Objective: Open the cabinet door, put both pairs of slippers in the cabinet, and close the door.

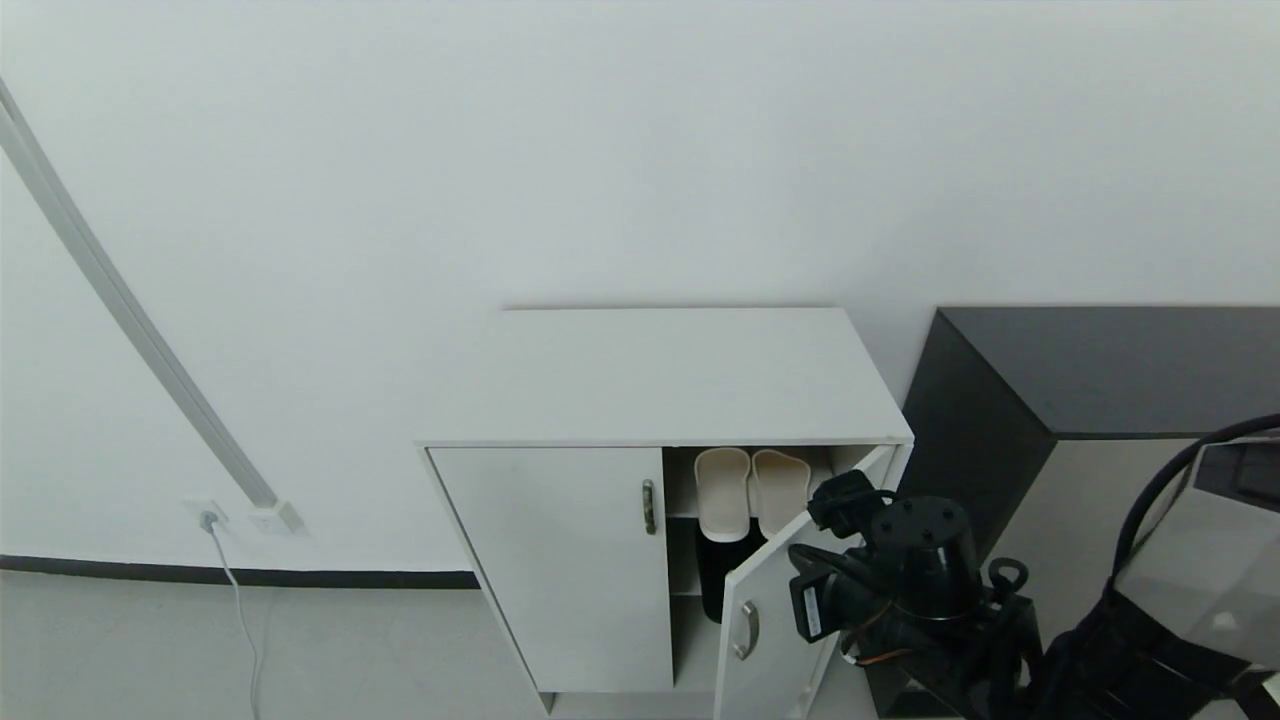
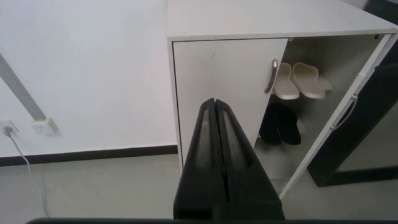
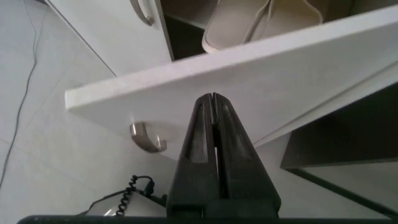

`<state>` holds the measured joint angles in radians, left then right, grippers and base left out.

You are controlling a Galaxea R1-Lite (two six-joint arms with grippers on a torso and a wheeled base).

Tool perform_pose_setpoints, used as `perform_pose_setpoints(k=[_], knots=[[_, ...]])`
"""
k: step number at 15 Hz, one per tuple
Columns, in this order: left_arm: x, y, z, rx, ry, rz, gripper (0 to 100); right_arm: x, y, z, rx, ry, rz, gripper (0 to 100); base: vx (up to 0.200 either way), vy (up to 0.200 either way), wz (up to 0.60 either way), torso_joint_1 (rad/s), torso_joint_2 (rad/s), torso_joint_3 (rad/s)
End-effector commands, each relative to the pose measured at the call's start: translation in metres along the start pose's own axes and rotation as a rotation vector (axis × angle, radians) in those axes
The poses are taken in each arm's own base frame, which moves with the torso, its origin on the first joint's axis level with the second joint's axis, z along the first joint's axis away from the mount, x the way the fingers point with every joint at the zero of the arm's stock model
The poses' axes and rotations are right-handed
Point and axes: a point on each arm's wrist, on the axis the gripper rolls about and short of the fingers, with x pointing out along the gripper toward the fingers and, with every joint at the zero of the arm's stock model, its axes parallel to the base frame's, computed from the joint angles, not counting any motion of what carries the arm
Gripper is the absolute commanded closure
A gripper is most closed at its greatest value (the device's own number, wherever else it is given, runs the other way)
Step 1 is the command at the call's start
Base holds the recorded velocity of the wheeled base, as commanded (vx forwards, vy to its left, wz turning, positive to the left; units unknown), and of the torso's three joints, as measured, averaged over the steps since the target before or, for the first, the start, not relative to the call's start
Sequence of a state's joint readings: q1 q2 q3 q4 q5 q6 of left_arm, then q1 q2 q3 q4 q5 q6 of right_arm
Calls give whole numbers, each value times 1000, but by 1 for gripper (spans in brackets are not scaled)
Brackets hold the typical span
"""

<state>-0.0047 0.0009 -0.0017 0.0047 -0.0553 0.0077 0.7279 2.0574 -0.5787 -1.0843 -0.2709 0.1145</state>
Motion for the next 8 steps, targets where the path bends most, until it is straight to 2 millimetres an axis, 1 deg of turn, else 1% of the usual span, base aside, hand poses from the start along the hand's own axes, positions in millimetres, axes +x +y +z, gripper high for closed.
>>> perform_pose_setpoints(k=[1, 5, 6, 8], knots=[[0, 0, 0, 0, 1, 0, 100, 13, 2, -6, -3, 14, -4, 100, 0, 0, 0, 0, 0, 0], [0, 0, 0, 0, 1, 0, 100, 29, 2, -6, 5, 4, -16, 100, 0, 0, 0, 0, 0, 0], [0, 0, 0, 0, 1, 0, 100, 38, 0, -5, 9, -2, -26, 100, 0, 0, 0, 0, 0, 0], [0, 0, 0, -2, 1, 0, 100, 46, -1, -6, 14, -6, -35, 100, 0, 0, 0, 0, 0, 0]])
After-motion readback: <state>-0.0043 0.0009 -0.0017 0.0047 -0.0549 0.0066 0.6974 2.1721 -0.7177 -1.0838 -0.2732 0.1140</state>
